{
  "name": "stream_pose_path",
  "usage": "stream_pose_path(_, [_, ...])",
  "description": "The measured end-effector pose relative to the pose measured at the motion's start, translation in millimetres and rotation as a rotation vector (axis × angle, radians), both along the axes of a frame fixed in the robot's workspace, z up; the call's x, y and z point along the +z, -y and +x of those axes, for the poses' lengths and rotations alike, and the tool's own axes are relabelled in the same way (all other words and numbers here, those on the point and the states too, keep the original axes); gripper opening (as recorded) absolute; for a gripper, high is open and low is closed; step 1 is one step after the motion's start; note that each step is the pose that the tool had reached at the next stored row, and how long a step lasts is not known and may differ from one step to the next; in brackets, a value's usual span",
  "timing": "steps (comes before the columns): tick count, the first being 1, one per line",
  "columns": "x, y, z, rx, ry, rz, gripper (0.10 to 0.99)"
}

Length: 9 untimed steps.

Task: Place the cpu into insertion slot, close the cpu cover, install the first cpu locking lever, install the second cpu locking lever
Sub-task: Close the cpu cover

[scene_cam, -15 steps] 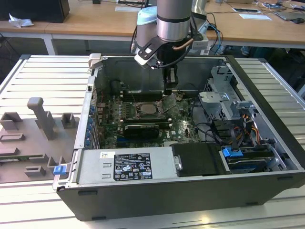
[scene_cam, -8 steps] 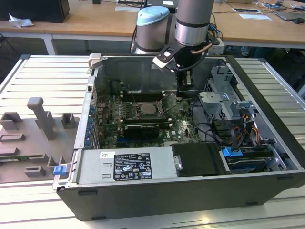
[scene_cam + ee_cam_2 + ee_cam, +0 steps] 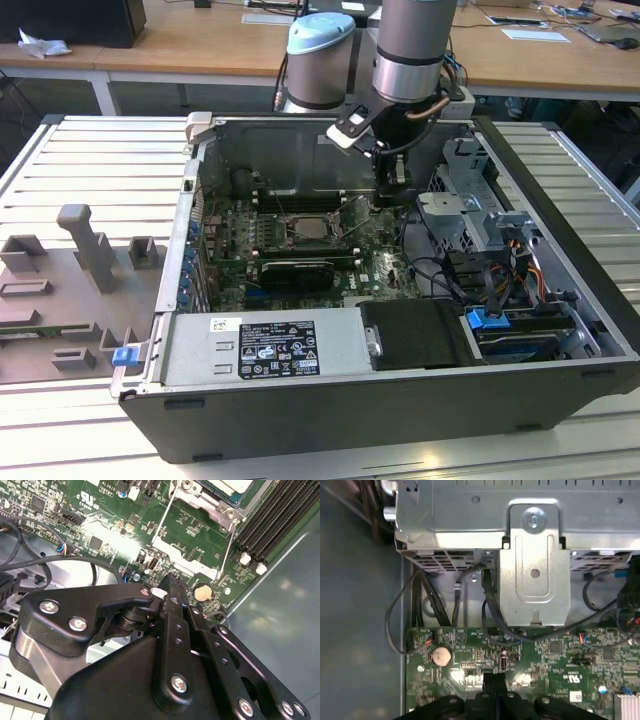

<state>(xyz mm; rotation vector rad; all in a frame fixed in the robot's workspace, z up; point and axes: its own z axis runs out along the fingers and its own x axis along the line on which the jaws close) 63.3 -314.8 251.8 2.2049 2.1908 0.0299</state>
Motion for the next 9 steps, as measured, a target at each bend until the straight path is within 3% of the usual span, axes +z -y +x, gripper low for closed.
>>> stream_pose_path(2, [-2.4, 0.0, 0.0, 0.001, -0.0008, 0.0, 0.106])
stream_pose_path(5, [-2.6, 0.0, 0.0, 0.001, -0.0086, 0.0, 0.106])
stream_pose_path(7, [-2.6, 0.0, -0.2, 0.001, -0.0192, 0.0, 0.106])
stream_pose_path(8, [-2.5, 0.0, -0.6, 0.001, -0.0278, 0.0, 0.106])
stream_pose_path(9, [-2.3, -0.1, -1.0, 0.001, -0.0404, 0.0, 0.106])
